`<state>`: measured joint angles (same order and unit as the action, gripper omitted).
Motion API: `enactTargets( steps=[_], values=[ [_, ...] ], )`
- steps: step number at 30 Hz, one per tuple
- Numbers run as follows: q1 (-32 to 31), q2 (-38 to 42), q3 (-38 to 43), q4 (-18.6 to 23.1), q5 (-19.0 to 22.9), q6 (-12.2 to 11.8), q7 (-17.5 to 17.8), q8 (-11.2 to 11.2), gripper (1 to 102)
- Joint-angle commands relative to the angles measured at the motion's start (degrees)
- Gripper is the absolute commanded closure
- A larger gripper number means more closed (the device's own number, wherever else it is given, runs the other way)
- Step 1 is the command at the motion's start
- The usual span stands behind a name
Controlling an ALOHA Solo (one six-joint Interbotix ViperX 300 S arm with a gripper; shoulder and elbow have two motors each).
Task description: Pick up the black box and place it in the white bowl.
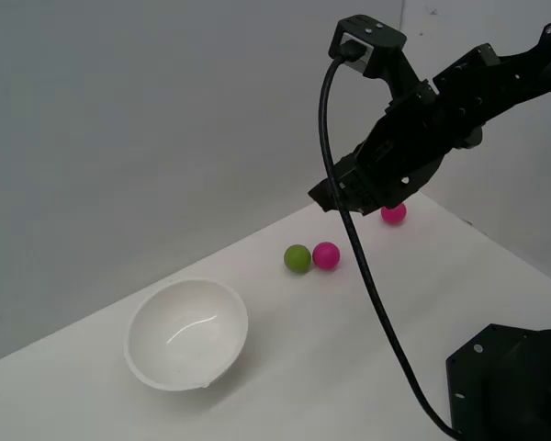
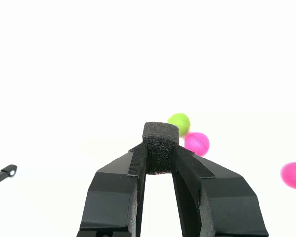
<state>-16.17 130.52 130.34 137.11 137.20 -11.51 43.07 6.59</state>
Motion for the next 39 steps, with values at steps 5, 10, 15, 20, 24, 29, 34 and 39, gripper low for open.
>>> enactTargets(
  steps=[5,10,15,20,24,29,34,39],
  values=[
    [-6.1,-4.4,-4.3,-2.5,-2.7,-0.9,-4.0,-1.6,100],
    [-10.0,-8.2,-8.2,-4.2,-4.6,-1.0,-6.2,-2.0,100],
    [-13.9,-12.6,-12.6,-6.6,-6.9,-2.5,-8.4,-2.0,100],
    [-18.5,-17.1,-17.1,-8.4,-8.9,-3.2,-10.8,-2.1,100],
    [-21.4,-20.1,-20.1,-9.9,-10.3,-3.3,-11.4,-2.1,100],
    [-24.3,-23.6,-23.5,-11.7,-12.0,-3.6,-12.7,-2.1,100],
    [-25.9,-26.4,-26.4,-12.7,-13.0,-3.7,-14.2,-2.0,100],
    [-26.0,-26.7,-26.5,-12.6,-12.9,-3.7,-15.4,-1.6,100]
  ],
)
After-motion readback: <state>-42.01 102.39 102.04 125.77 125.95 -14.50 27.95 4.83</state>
